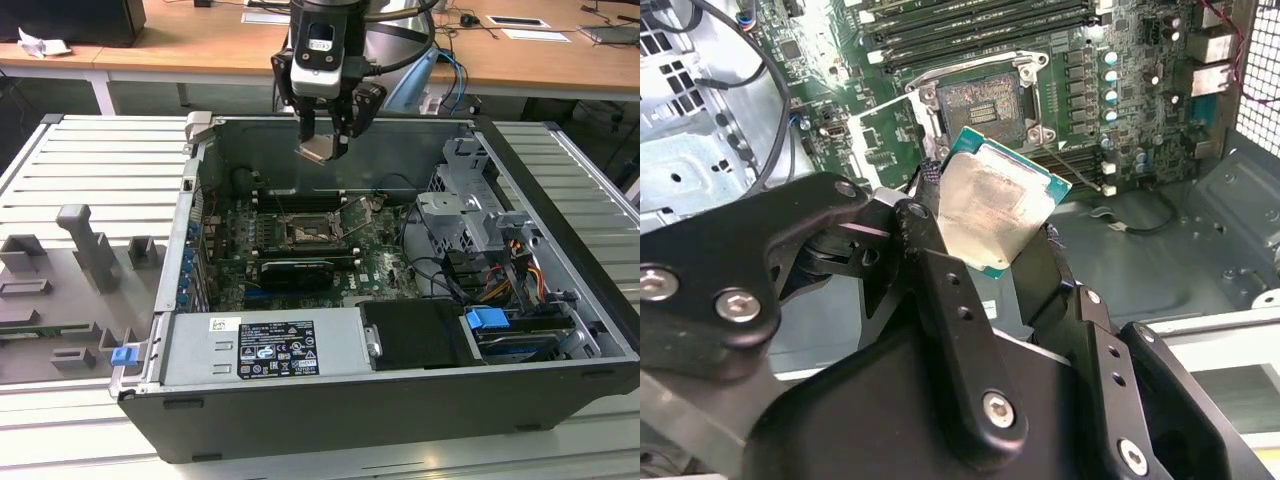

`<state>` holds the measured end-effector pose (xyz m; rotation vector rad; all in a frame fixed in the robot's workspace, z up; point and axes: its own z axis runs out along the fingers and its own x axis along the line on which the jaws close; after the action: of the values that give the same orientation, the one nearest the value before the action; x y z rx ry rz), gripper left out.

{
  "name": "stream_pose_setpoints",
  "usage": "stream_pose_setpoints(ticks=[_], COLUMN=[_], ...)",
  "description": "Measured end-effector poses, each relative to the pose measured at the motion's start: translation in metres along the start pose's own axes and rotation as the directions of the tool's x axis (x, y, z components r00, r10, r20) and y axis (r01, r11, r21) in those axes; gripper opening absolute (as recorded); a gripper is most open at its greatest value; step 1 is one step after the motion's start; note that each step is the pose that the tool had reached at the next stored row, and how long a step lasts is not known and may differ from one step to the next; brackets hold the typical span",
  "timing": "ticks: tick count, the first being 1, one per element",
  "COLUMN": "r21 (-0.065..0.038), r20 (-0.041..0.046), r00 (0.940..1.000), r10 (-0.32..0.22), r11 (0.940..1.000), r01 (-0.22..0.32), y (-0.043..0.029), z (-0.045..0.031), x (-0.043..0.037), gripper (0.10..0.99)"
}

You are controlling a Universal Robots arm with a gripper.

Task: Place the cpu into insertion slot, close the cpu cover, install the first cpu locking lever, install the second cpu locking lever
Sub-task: 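Place the cpu into insertion slot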

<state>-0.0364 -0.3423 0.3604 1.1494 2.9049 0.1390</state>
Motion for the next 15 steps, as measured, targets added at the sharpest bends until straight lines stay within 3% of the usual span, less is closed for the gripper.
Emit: stream_pose_setpoints(ticks=[15], r21=[-0.002], r20=[0.0082], r00=[0.9955], r10=[0.095], r11=[0.9955], r01=[-0.095], y=[-0.0001], z=[0.0007], x=[0.0], gripper=[0.529])
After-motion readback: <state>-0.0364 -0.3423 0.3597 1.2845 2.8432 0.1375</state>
